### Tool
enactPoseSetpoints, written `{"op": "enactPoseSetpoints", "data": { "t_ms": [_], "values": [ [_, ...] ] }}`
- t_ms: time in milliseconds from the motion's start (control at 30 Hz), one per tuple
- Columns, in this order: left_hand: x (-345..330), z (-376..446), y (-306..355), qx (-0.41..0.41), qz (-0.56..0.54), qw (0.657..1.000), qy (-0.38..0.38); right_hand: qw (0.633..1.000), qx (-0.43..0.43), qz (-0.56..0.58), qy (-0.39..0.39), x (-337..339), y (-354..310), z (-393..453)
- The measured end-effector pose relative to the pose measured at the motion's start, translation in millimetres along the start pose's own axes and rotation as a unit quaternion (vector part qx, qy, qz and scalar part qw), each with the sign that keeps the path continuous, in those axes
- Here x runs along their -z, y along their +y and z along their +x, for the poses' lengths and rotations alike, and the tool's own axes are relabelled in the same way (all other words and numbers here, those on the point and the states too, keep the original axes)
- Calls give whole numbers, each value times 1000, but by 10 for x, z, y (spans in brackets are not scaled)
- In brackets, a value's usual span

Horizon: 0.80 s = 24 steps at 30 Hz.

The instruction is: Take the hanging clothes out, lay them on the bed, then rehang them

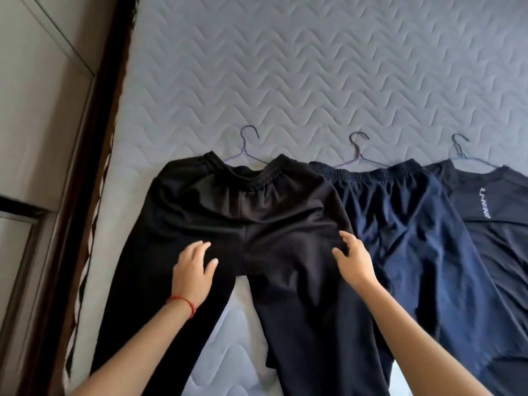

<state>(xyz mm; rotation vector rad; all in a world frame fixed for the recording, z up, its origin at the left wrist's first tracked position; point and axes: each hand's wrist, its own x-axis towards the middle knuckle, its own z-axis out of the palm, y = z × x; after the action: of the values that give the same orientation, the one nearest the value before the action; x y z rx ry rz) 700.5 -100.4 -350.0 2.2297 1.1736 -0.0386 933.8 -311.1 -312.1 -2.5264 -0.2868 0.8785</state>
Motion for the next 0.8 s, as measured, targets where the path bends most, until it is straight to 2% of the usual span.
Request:
{"op": "enactPoseSetpoints", "data": {
  "t_ms": [167, 333, 433, 533, 600, 700, 800],
  "values": [
    [-620, -299, 8, -73, 110, 987, -90, 999, -38, -16, 31, -146, 718, -144],
    [-1121, -500, -44, -75, 207, 971, -89, 997, -58, -8, 54, -406, 1185, -145],
    [-1245, -656, 62, 5, 154, 987, -36, 991, -97, 45, 77, -520, 1383, -140],
    [-1369, -962, 191, 27, 94, 995, 25, 985, -121, 96, 77, -569, 1479, -230],
    [-1441, -1218, 328, 108, -32, 993, 14, 985, -109, 113, 66, -573, 1519, -342],
    [-1615, -1503, 506, 281, -220, 932, -66, 985, -92, 139, 35, -542, 1608, -506],
    [-1740, -1604, 624, 345, -268, 895, -90, 975, -118, 180, -55, -541, 1797, -661]
  ]
}}
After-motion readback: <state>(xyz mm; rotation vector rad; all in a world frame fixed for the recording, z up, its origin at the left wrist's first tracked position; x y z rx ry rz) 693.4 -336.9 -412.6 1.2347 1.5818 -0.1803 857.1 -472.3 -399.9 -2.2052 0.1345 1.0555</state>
